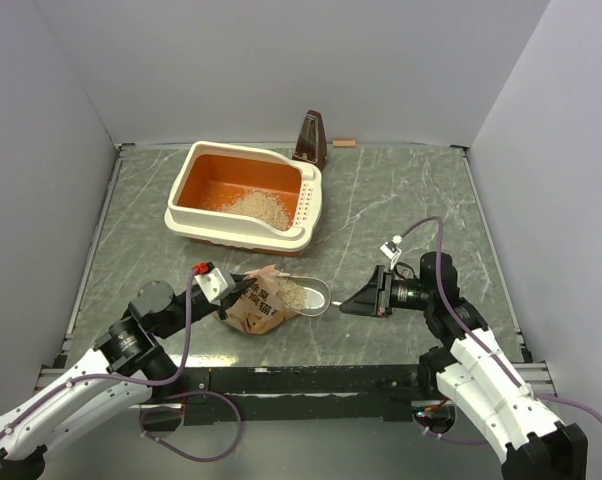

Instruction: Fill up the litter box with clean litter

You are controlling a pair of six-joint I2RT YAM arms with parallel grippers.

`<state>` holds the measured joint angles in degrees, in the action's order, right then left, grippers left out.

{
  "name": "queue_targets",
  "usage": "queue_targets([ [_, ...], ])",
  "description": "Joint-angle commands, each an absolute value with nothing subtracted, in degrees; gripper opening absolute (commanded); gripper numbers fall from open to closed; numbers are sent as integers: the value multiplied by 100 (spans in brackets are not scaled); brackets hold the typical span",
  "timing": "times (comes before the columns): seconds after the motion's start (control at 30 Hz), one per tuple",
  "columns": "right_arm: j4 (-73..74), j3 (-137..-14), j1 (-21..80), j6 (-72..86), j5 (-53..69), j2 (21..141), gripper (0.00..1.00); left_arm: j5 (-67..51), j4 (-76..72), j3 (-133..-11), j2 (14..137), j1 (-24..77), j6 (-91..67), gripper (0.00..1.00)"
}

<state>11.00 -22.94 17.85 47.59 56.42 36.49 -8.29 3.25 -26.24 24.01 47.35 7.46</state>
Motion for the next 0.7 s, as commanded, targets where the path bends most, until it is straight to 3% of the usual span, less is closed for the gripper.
queue_targets([
  [0.0, 1230, -2215, 1732, 4869, 5959, 3358, 0, -721, -369, -2742, 2347, 4720, 774, 1],
  [0.67, 1846, -2689, 1459, 5045, 6249, 2751, 0, -545, -343, -2742, 2276, 4729, 809, 1],
])
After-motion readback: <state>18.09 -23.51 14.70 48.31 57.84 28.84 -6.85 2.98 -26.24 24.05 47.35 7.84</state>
